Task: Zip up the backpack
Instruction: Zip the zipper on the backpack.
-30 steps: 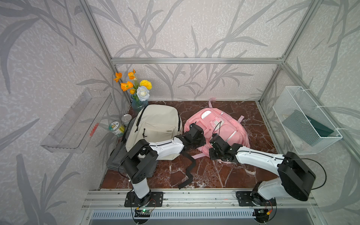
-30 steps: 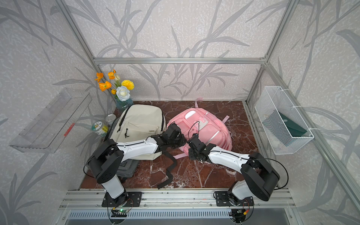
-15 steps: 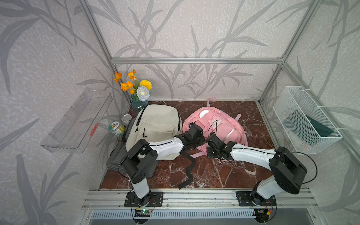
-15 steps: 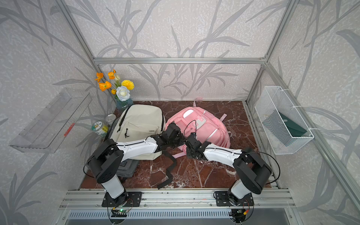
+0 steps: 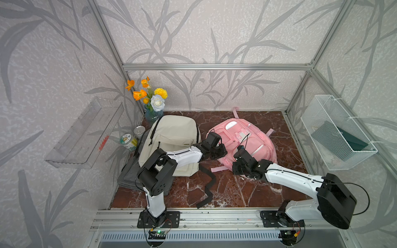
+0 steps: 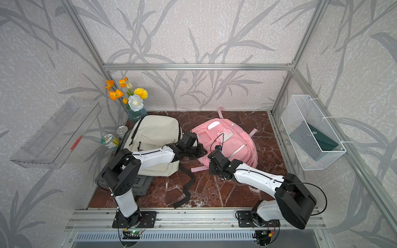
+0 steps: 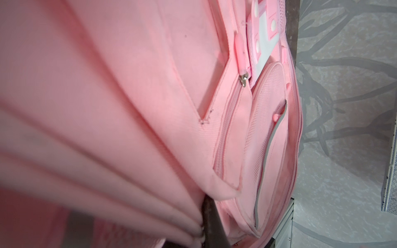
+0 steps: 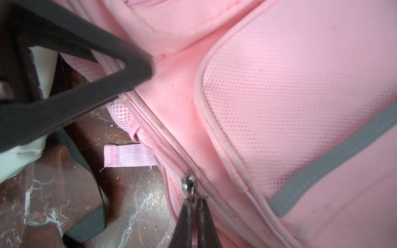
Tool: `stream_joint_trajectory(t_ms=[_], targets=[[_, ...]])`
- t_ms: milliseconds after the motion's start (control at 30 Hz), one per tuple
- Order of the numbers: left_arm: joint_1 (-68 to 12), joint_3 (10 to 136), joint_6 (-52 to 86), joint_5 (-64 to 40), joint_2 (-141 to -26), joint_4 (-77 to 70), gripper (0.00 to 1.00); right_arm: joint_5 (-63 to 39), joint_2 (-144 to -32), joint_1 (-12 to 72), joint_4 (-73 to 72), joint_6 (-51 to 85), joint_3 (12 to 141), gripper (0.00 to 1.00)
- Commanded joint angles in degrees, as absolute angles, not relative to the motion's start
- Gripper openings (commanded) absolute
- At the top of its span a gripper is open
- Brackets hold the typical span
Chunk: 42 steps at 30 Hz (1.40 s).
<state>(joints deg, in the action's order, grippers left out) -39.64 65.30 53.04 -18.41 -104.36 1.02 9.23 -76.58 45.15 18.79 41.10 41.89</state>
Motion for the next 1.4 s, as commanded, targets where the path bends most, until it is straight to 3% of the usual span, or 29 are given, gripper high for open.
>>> stream_joint_trajectory(t_ms=[0, 233, 367, 633, 767, 833, 1000, 1100, 1367], targets=[[-36.12, 69.35, 47.88, -10.51, -105.06, 1.24, 0.00, 10.38, -73.71, 45.09, 33.17, 44.25, 40.78, 0.00], [-34.58, 71.05, 46.98, -8.85, -105.53, 1.96, 0.00, 8.42, -72.87, 45.44, 37.41, 45.65, 41.89, 0.00], [-35.70, 70.80, 48.33, -10.07, -104.80, 1.60, 0.00, 5.96, -73.93, 45.44, 28.33, 42.83, 39.23, 0.00], [-39.67, 68.13, 53.69, -12.25, -103.39, -1.88, 0.00, 5.34, -86.77, 45.44, 17.82, 40.58, 41.23, 0.14], [-40.61, 66.35, 54.91, -11.96, -102.81, -2.90, 0.00, 7.31, -90.77, 45.35, 15.98, 40.33, 42.47, 0.27], [-40.58, 65.76, 55.47, -12.28, -103.00, -3.43, 0.00, 8.01, -91.46, 45.29, 14.99, 40.36, 42.63, 0.28], [-40.34, 65.92, 55.15, -12.22, -103.27, -3.15, 0.00, 9.72, -89.20, 45.26, 12.73, 40.38, 41.82, 0.20], [-39.91, 66.01, 54.73, -11.98, -103.38, -2.93, 0.00, 10.99, -86.72, 45.26, 11.59, 40.11, 40.44, 0.00], [-36.82, 65.57, 51.50, -11.51, -106.02, -2.40, 0.00, 11.29, -77.96, 45.70, 25.30, 40.45, 39.59, 0.00]])
